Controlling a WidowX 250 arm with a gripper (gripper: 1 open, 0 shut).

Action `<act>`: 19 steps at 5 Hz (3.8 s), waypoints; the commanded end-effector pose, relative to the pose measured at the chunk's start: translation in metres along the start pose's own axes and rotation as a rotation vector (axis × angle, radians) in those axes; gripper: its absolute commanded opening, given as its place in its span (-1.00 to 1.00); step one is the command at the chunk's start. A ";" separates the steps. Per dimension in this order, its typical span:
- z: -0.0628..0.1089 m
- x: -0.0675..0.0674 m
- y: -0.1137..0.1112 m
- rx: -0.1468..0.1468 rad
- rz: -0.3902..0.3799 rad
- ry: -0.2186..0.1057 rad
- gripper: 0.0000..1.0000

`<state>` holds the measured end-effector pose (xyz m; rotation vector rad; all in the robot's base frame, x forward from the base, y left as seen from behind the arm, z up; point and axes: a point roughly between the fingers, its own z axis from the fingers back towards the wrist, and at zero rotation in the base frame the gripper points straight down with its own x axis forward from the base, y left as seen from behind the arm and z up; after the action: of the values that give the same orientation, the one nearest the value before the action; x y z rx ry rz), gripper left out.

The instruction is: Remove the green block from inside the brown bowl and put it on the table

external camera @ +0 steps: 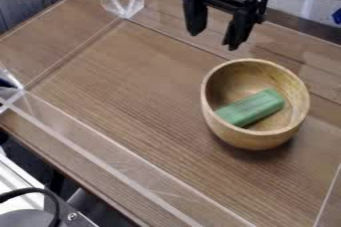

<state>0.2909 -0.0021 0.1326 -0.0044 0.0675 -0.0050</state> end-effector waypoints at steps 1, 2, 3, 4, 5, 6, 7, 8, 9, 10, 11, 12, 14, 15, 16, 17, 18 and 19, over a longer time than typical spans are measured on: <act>-0.006 -0.002 -0.009 -0.008 0.012 0.003 1.00; -0.011 -0.002 -0.025 -0.024 -0.056 0.034 1.00; -0.018 0.000 -0.039 -0.043 -0.127 0.056 1.00; -0.032 -0.011 -0.050 -0.042 -0.213 0.044 1.00; -0.050 -0.022 -0.057 -0.048 -0.277 0.026 1.00; -0.055 -0.020 -0.060 0.003 -0.303 0.035 1.00; -0.058 -0.015 -0.065 0.046 -0.328 0.043 1.00; -0.061 -0.012 -0.067 0.080 -0.345 0.046 1.00; -0.061 -0.015 -0.065 0.140 -0.323 0.039 1.00; -0.061 -0.019 -0.064 0.198 -0.301 0.031 1.00; -0.055 -0.020 -0.065 0.115 -0.324 -0.018 1.00; -0.050 -0.019 -0.065 0.049 -0.341 -0.063 1.00; -0.064 -0.012 -0.061 0.095 -0.268 -0.014 1.00; -0.062 -0.015 -0.057 0.049 -0.221 -0.035 1.00; -0.059 -0.017 -0.052 0.011 -0.178 -0.057 1.00; -0.062 -0.012 -0.049 0.014 -0.174 -0.059 1.00; -0.063 -0.009 -0.047 0.018 -0.169 -0.059 1.00; -0.063 -0.012 -0.050 -0.002 -0.137 -0.062 1.00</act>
<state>0.2660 -0.0519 0.0565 -0.0046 0.0654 -0.1460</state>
